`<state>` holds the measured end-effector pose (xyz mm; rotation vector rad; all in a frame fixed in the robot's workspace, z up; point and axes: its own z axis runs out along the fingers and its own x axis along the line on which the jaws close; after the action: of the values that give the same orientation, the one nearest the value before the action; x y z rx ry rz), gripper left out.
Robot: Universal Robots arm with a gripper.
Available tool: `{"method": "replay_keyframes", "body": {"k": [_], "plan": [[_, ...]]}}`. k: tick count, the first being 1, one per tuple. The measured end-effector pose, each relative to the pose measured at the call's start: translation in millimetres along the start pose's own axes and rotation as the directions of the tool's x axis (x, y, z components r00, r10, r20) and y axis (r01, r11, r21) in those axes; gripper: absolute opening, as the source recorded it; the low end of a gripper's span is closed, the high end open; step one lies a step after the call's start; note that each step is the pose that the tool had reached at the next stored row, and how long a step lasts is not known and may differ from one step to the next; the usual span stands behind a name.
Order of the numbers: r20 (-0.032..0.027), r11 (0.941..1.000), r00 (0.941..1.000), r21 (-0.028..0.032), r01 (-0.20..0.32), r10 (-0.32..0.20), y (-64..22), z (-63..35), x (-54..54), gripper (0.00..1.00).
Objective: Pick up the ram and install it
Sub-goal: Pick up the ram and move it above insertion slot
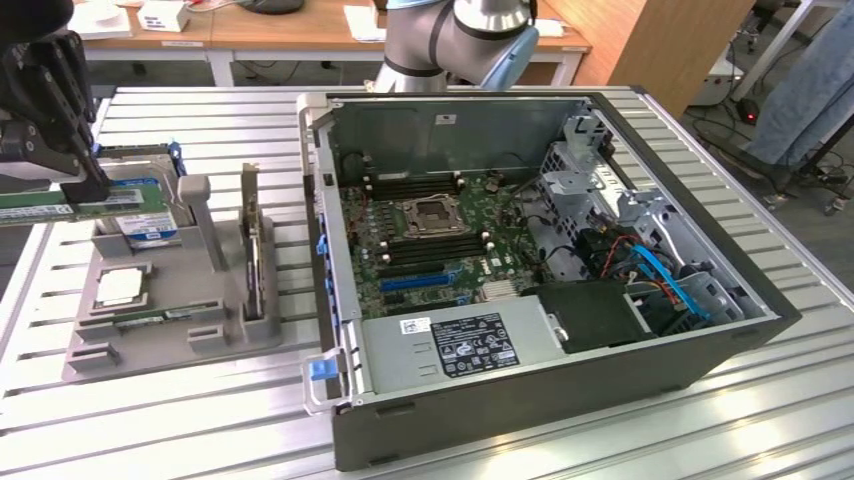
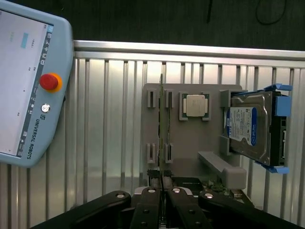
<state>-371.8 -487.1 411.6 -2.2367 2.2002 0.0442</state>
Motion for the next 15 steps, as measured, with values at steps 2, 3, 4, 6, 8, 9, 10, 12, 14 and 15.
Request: {"method": "replay_keyframes", "body": {"k": [2, 3, 4, 6, 8, 9, 10, 12, 14, 15], "plan": [[-0.0001, 1.0000, 1.0000, -0.0001, 0.000, 0.000, 0.0, -0.1, 0.0, 0.11], [-0.0001, 1.0000, 1.0000, -0.0001, 0.000, 0.000, 0.0, -0.1, 0.0, 0.11], [-0.0001, 1.0000, 1.0000, -0.0001, 0.000, 0.000, 0.0, -0.1, 0.0, 0.11], [-0.0003, 1.0000, 1.0000, -0.0003, 0.000, 0.000, -0.7, -0.3, 0.0, 0.11], [-0.0001, 1.0000, 1.0000, -0.0002, 0.000, 0.000, -2.4, -0.2, 0.1, 0.11], [-0.0001, 1.0000, 1.0000, -0.0001, 0.000, 0.000, -3.8, -0.1, 0.1, 0.11], [-0.0001, 1.0000, 1.0000, -0.0001, 0.000, 0.000, -5.4, -0.2, 0.1, 0.11], [-0.0001, 1.0000, 1.0000, -0.0001, 0.000, 0.000, -9.0, -0.2, 0.2, 0.11], [-0.0002, 1.0000, 1.0000, -0.0002, 0.000, 0.000, -13.2, -0.3, 0.2, 0.11], [-0.0001, 1.0000, 1.0000, -0.0001, 0.000, 0.000, -15.6, -0.3, 0.3, 0.11]]}}
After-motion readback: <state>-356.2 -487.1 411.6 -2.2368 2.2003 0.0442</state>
